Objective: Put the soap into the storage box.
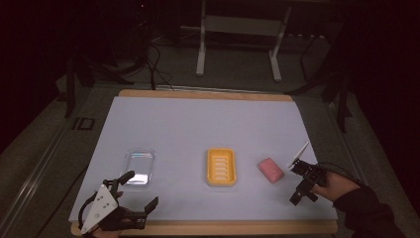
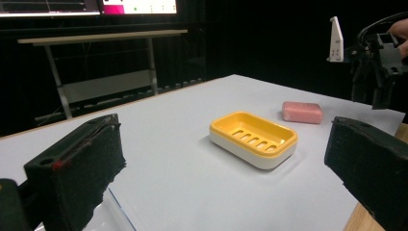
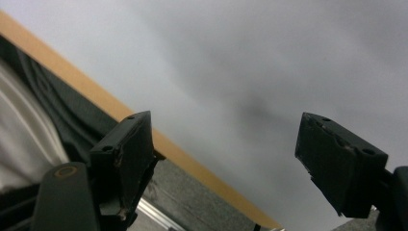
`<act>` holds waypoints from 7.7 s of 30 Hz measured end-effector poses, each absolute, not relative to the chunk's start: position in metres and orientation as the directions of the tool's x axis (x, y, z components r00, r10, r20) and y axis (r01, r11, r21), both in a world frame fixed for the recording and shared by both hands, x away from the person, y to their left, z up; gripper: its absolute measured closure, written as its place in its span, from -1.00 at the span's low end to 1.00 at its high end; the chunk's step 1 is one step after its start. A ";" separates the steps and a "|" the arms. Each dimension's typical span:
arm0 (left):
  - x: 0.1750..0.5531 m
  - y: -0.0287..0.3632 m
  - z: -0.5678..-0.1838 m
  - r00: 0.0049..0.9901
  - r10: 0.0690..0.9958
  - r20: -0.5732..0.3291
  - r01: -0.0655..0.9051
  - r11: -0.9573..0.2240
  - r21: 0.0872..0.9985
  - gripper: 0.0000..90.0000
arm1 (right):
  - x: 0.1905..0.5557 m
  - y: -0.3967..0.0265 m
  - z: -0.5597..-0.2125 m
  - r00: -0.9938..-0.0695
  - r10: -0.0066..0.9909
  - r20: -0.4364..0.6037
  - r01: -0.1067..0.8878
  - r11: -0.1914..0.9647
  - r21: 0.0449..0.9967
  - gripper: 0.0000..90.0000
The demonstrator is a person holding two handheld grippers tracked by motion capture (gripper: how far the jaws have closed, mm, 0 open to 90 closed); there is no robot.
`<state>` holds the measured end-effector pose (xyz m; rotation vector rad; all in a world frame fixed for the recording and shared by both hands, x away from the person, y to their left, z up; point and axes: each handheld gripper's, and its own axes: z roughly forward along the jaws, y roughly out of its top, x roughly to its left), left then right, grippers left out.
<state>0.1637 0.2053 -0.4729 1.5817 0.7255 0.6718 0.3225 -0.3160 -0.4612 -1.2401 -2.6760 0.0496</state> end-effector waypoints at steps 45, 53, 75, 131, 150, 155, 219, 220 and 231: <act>0.164 0.205 -0.473 0.637 0.770 0.023 0.083 -0.098 0.992 -0.99 | 0.369 -0.275 -0.472 -0.639 0.767 0.056 0.765 0.627 0.148 -0.62; 0.164 0.206 -0.473 0.639 0.769 0.022 0.083 -0.098 0.992 -0.99 | 0.377 -0.262 -0.477 -0.661 0.749 0.037 0.747 0.653 0.128 -0.46; 0.164 0.205 -0.473 0.644 0.765 0.022 0.084 -0.099 0.992 -0.99 | 0.389 -0.254 -0.495 -0.653 0.757 0.026 0.757 0.650 0.073 -0.21; 0.169 0.193 -0.470 0.685 0.728 0.041 0.065 -0.117 0.991 -0.99 | 0.379 -0.178 -0.445 -0.278 0.960 0.036 0.948 0.269 0.168 -0.16; 0.167 0.194 -0.469 0.694 0.719 0.027 0.066 -0.101 0.993 -0.99 | 0.381 -0.110 -0.447 -0.300 0.945 0.133 0.947 0.278 0.159 -0.16; 0.167 0.195 -0.468 0.699 0.715 0.024 0.065 -0.097 0.993 -0.99 | 0.381 -0.101 -0.459 -0.280 0.945 0.169 0.956 0.259 0.134 -0.16; 0.167 0.193 -0.472 0.687 0.726 0.039 0.080 -0.129 0.989 -0.99 | 0.383 -0.166 -0.433 -0.593 0.805 0.006 0.744 0.544 0.388 -0.62; 0.167 0.193 -0.472 0.685 0.727 0.043 0.079 -0.133 0.988 -0.99 | 0.382 -0.169 -0.433 -0.593 0.805 0.003 0.741 0.544 0.394 -0.62; 0.165 0.195 -0.473 0.665 0.746 0.048 0.082 -0.136 0.987 -0.99 | 0.371 -0.214 -0.449 -0.622 0.781 -0.048 0.685 0.573 0.450 -0.67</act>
